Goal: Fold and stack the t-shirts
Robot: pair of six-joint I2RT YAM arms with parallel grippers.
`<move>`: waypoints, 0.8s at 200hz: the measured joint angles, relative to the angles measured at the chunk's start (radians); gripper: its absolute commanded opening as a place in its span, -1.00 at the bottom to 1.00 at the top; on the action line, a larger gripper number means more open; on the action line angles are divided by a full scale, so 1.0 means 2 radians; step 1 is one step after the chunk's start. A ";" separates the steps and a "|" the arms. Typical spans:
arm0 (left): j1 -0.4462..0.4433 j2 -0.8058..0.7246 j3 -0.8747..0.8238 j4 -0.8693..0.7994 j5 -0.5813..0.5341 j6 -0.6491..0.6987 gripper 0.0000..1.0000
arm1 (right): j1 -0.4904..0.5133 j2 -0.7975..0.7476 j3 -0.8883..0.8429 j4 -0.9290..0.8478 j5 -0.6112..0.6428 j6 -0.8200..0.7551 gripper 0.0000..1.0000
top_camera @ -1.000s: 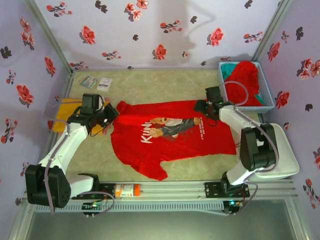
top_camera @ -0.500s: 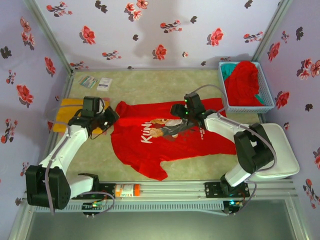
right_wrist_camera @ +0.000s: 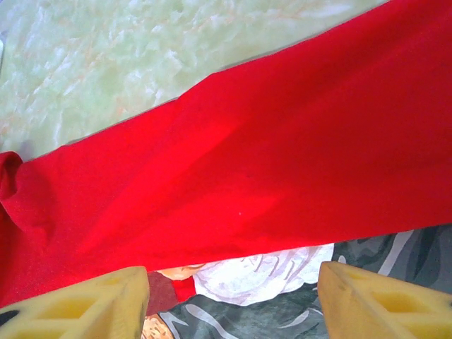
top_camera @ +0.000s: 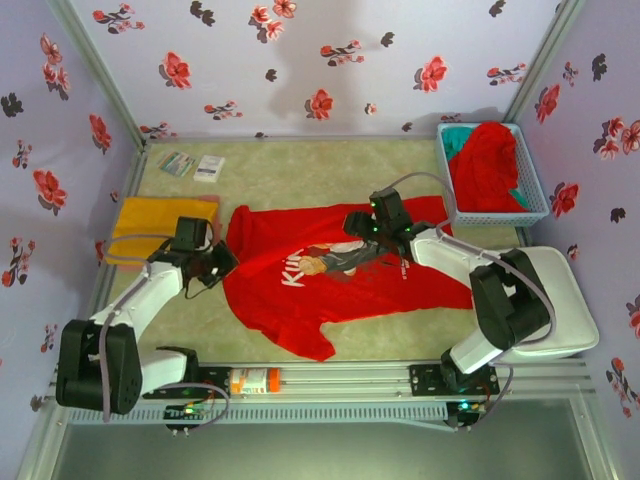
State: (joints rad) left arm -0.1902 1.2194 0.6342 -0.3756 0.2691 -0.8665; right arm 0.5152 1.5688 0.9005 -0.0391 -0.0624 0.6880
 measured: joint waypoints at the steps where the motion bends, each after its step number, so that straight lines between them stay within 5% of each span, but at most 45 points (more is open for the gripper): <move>1: 0.000 0.001 0.000 0.001 0.000 0.000 -1.00 | 0.000 0.000 0.000 0.000 0.000 0.000 0.29; 77: 0.006 0.047 0.068 0.005 0.000 0.008 -1.00 | 0.000 0.000 0.000 -0.008 0.005 -0.003 0.28; 160: 0.026 0.278 0.297 0.006 0.015 0.063 -1.00 | -0.010 -0.005 -0.003 -0.028 0.007 -0.004 0.28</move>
State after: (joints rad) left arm -0.1383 1.7744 1.2289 -0.3634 0.3000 -0.7399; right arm 0.4950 1.5585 0.8944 -0.0956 -0.0486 0.6807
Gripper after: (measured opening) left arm 0.043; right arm 0.640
